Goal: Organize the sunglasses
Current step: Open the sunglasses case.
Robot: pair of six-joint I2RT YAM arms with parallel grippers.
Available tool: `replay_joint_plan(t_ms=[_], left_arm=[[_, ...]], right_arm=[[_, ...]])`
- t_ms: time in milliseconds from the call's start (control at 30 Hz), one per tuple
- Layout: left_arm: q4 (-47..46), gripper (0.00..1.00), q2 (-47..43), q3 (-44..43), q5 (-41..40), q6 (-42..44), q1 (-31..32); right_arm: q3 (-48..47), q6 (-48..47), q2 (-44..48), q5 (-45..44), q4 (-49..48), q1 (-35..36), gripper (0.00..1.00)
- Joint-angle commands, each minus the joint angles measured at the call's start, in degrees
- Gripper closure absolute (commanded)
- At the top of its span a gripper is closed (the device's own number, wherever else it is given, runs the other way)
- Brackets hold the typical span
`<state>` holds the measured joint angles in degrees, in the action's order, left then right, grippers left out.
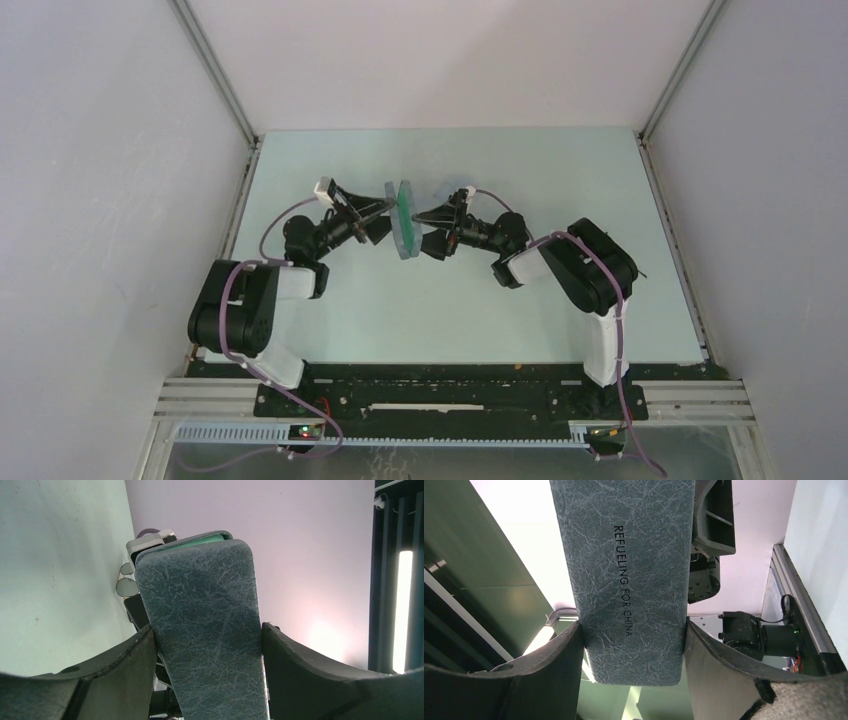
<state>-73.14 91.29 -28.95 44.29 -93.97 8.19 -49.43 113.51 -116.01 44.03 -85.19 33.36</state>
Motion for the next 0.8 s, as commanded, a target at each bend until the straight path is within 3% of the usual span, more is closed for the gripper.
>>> replay_joint_plan(t_ms=[0,767], left_arm=[[-9.23,1.00,-5.91,-2.87,5.20,3.71,-0.74],[-9.52,1.00,-17.58,0.36,8.72,13.72,-1.17]], right_arm=[[-0.93,10.36,-1.75,-3.71,-2.07,-0.13,1.00],[-0.93,24.13,0.95,-9.80,-2.08,0.54,1.00]])
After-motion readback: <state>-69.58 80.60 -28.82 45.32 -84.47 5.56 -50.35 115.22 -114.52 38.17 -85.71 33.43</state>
